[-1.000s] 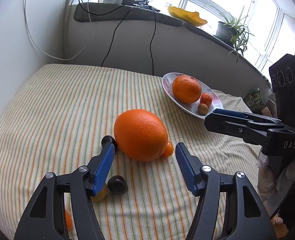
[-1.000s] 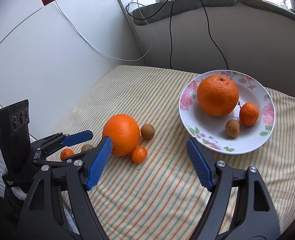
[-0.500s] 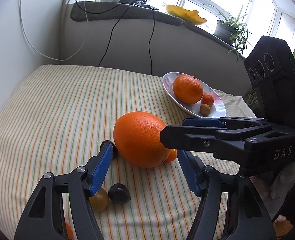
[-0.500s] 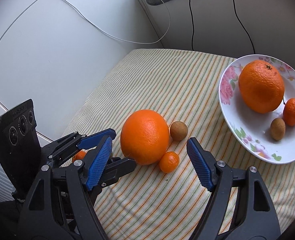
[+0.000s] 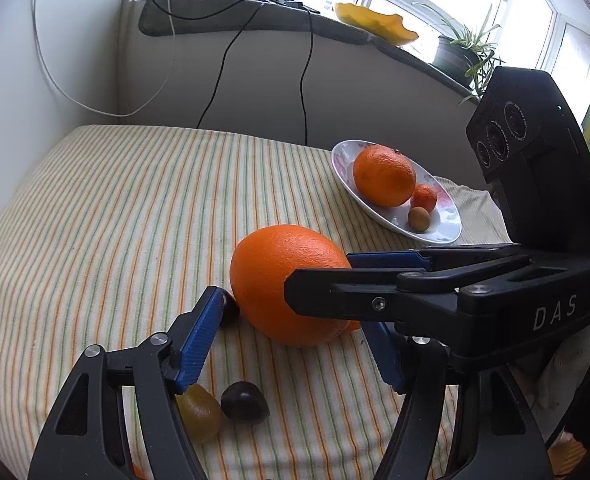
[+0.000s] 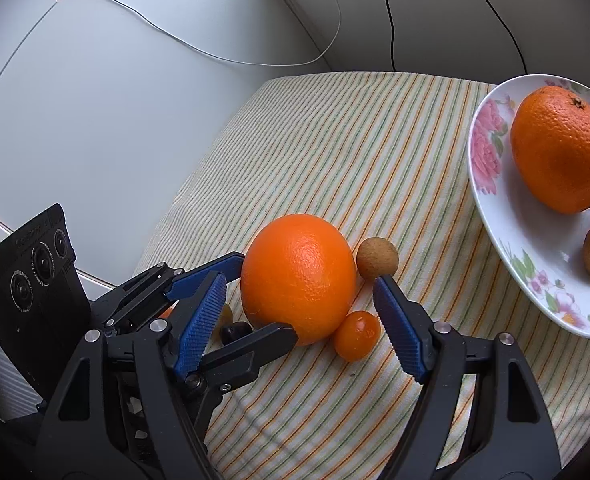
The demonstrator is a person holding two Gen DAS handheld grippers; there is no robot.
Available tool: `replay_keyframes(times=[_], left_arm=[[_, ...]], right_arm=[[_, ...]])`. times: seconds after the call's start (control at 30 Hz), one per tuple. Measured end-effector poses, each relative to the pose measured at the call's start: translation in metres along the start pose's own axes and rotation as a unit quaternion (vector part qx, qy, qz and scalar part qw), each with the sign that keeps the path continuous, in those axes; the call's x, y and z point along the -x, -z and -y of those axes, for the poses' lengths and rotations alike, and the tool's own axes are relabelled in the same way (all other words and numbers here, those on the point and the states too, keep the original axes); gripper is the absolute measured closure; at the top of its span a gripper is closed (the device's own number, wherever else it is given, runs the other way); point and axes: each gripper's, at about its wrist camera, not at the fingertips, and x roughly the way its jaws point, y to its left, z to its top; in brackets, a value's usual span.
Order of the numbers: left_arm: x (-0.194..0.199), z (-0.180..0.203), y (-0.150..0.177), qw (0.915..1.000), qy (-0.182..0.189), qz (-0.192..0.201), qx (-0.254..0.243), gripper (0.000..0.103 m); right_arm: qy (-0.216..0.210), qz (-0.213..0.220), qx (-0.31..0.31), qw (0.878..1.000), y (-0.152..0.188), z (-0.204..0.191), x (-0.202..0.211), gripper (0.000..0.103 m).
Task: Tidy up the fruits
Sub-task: 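Close the right gripper around the large orange and lift it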
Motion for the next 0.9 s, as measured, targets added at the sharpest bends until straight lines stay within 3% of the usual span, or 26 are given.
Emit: replay_keyframes(times=[0.13,0.37,0.9], left_arm=[[-0.002,0.0,-0.002,1.0,0.005,-0.001,0.004,0.033],[-0.005,0.001,-0.001,0.9998,0.015,-0.008,0.008,0.033],[-0.003,0.001,-0.001,0.9999,0.012,0.003,0.007,0.036]], right_arm=[[-0.004,-0.005,0.0,1.0,-0.002,-0.002,-0.006,0.024],[-0.01,-0.019,-0.005,1.0,-0.003,-0.001,-0.013,0.035],[-0.016,-0.015,-0.01,1.0,0.0,0.001,-0.006,0.036]])
